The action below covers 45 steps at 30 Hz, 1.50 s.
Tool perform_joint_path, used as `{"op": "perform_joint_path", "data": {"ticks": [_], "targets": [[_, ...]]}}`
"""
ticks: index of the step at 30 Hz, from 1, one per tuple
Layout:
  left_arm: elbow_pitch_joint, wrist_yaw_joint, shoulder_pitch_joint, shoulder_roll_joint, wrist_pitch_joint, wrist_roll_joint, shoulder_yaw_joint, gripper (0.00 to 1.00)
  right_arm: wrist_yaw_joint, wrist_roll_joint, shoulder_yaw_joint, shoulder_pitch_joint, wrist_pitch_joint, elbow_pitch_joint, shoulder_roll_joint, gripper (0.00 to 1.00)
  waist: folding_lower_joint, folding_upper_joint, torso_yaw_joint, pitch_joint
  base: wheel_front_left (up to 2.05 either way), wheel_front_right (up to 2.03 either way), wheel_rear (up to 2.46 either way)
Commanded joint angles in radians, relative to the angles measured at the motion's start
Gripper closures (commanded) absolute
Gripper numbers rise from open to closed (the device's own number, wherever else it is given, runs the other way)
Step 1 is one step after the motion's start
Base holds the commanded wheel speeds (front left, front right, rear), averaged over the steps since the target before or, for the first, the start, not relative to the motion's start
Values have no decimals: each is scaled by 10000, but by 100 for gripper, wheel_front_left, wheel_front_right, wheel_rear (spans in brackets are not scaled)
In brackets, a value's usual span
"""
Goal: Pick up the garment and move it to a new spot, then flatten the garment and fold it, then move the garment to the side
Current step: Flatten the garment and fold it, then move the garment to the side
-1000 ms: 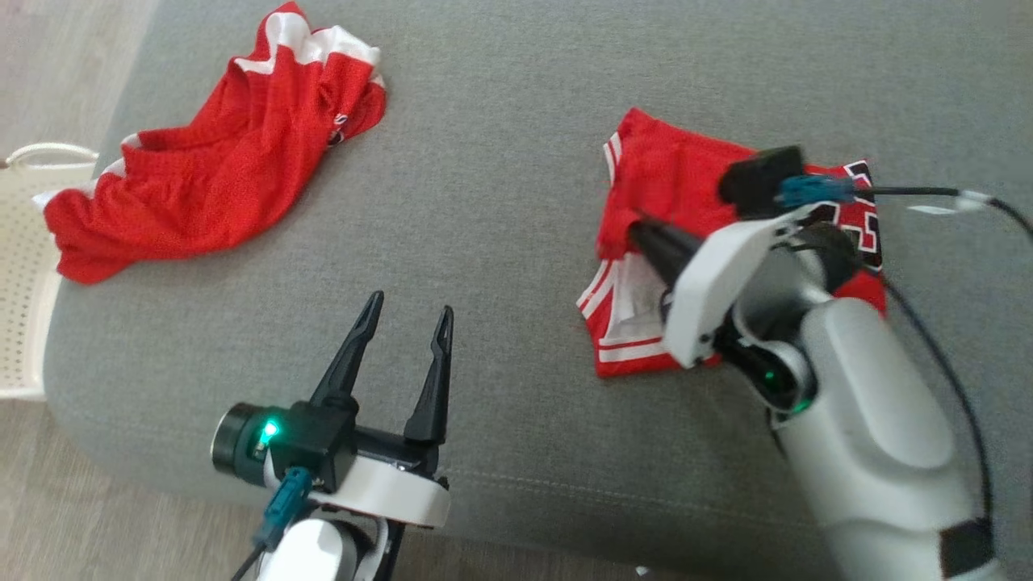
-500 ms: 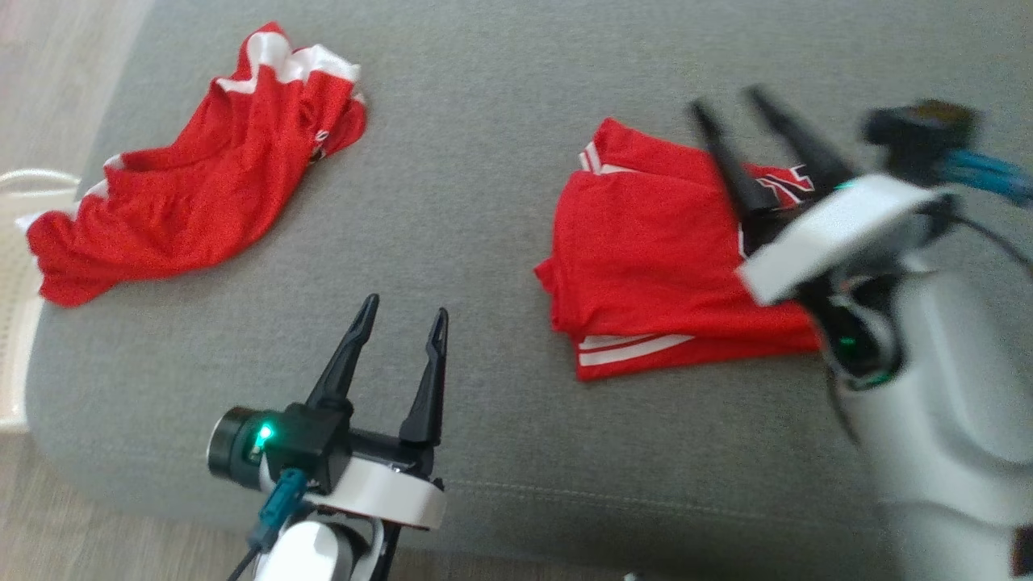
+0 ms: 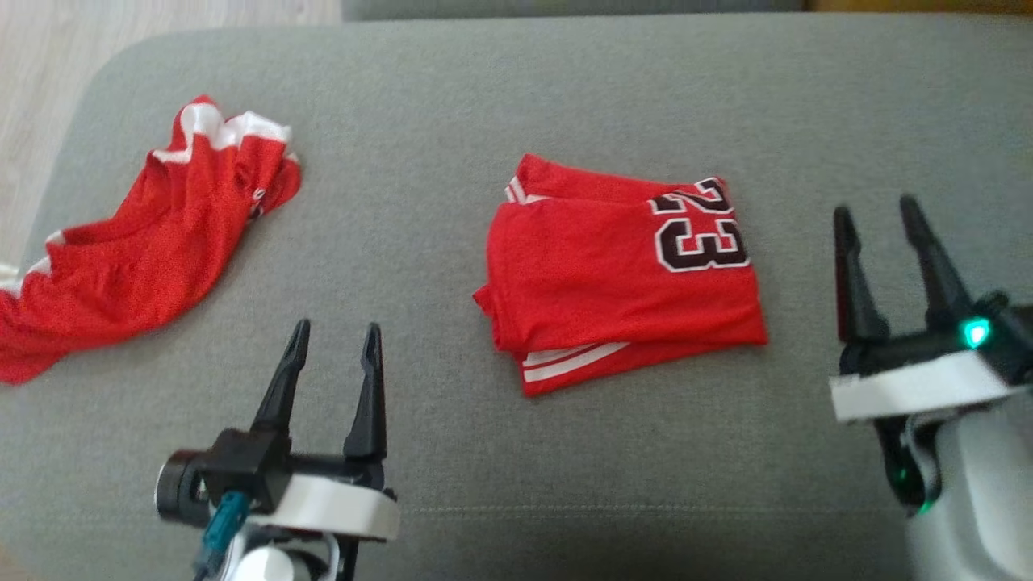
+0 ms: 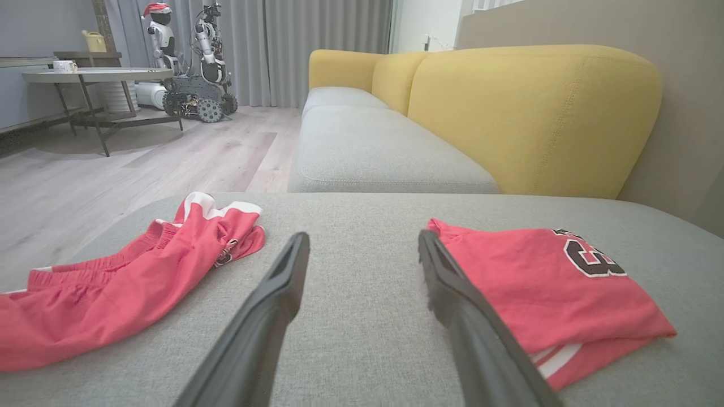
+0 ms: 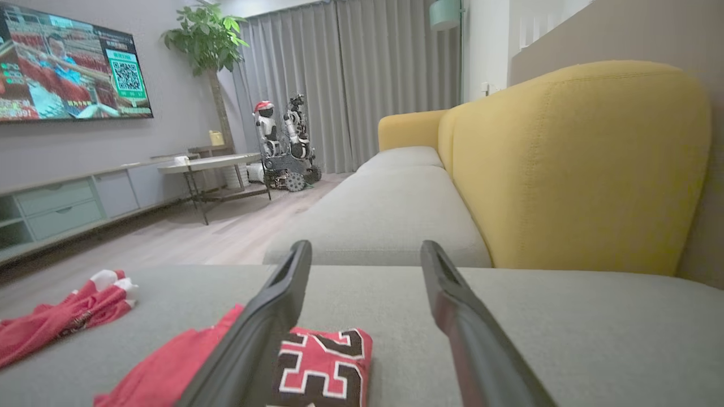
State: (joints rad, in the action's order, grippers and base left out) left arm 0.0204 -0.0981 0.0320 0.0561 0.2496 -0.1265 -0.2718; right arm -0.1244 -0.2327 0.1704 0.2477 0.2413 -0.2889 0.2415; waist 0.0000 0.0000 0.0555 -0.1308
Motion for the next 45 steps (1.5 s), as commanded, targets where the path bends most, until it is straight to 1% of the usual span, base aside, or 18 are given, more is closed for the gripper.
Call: {"op": "perform_joint_path", "data": {"ticks": [1, 2, 7, 9, 14, 23, 38, 45], "targets": [[361, -84, -67, -54, 122, -12, 425, 0, -63, 352, 139, -97, 156, 240, -58, 0, 0, 0, -227, 249, 0, 0, 0], [395, -106, 5, -55, 122, -2, 449, 0, -63, 509, 65, -247, 185, 287, -202, 0, 0, 0, -275, 330, 0, 0, 0], [651, -120, 293, -56, 122, 201, 511, 0, -63, 998, -549, -1353, 200, 1357, -1035, 0, 0, 0, -456, 717, 0, 0, 0], [664, -61, 436, -57, 122, 290, 524, 0, -63, 1157, -654, -1840, 201, 1542, -1233, 0, 0, 0, -501, 875, 0, 0, 0], [685, -128, 752, -57, 122, 477, 603, 0, -63, 1366, -725, -2701, 203, 1647, -1528, 0, 0, 0, -596, 1102, 0, 0, 0], [578, -120, 882, -58, 122, 887, 624, 0, -63, 1425, -751, -2860, 203, 1659, -1722, 0, 0, 0, -683, 1094, 0, 0, 0], [523, -146, 858, -58, 122, 969, 567, 0, -63, 1511, -791, -2750, 204, 1634, -1727, 0, 0, 0, -544, 984, 0, 0, 0], [554, -120, 676, -58, 122, 1040, 506, 0, -63, 1417, -727, -2328, 204, 1476, -1739, 0, 0, 0, -424, 545, 0, 0, 0]]}}
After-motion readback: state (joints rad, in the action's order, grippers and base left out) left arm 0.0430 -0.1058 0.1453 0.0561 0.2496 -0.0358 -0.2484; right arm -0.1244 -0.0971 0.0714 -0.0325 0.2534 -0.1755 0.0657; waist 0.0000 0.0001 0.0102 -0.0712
